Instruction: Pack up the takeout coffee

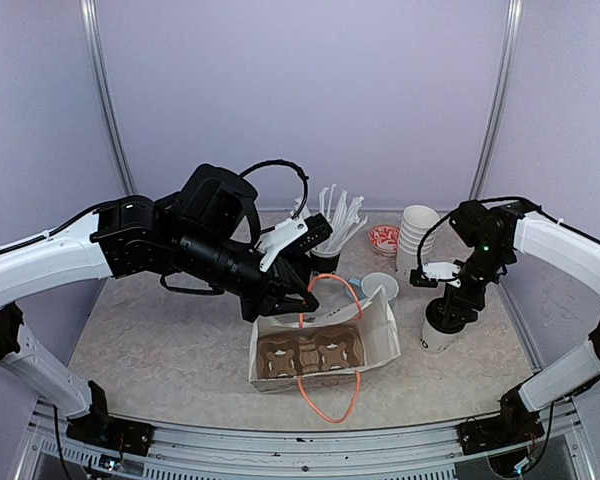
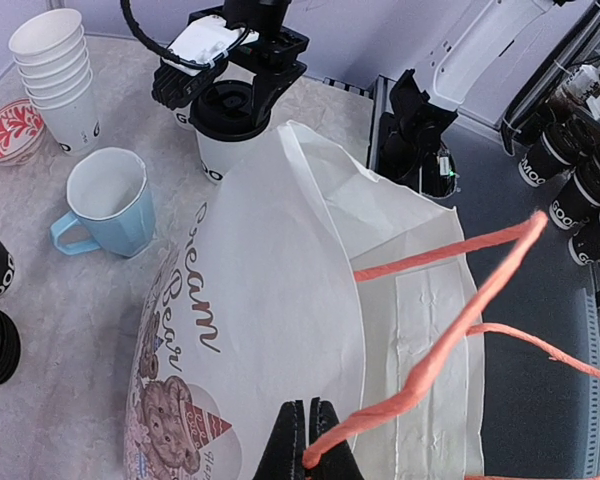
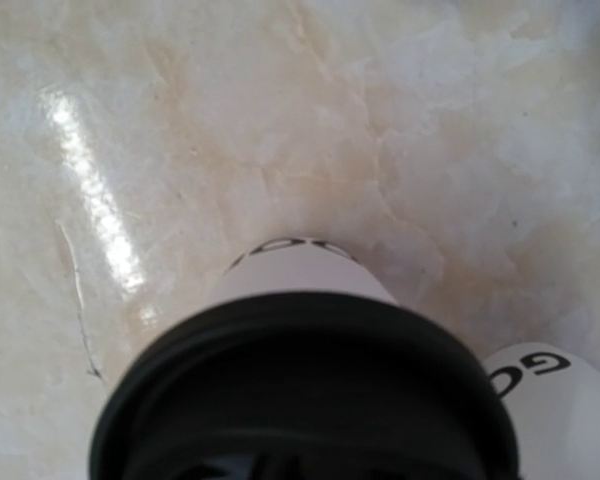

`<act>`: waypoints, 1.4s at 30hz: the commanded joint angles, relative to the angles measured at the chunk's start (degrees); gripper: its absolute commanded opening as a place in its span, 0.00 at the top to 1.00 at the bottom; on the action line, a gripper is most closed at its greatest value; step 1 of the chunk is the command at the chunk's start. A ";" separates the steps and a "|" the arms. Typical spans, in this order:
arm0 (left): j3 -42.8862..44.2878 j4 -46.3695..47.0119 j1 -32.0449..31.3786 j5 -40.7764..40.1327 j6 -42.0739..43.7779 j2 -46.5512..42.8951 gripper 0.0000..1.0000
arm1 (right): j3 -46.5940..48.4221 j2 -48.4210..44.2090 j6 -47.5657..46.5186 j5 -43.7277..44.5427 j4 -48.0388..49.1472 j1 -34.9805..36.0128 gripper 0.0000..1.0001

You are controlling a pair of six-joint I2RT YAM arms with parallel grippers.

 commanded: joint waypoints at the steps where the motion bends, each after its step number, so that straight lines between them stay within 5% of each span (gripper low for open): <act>1: -0.82 -0.40 0.67 0.56 0.46 0.58 0.98 | 0.41 -0.98 0.51 -2.88 -2.08 0.71 1.00; 10: 0.04 0.17 2.73 -0.77 0.13 0.47 0.98 | 12.66 -2.08 0.63 -12.84 -7.78 0.71 1.00; 24: 2.95 -0.47 6.37 -4.12 -3.84 2.09 0.98 | 48.08 -2.90 -4.21 -37.29 -12.68 0.86 1.00; 30: 3.09 1.00 6.51 -5.06 -5.85 2.16 0.99 | 51.81 -4.23 -4.42 -48.15 -11.64 7.13 1.00; 36: 3.70 0.49 6.79 -6.80 -7.82 2.50 1.00 | 45.54 -6.52 -1.77 -46.13 -7.86 19.32 1.00; 42: 3.01 1.54 7.09 -7.92 -9.19 1.07 1.00 | 37.95 -4.81 0.51 -29.70 -3.18 29.20 1.00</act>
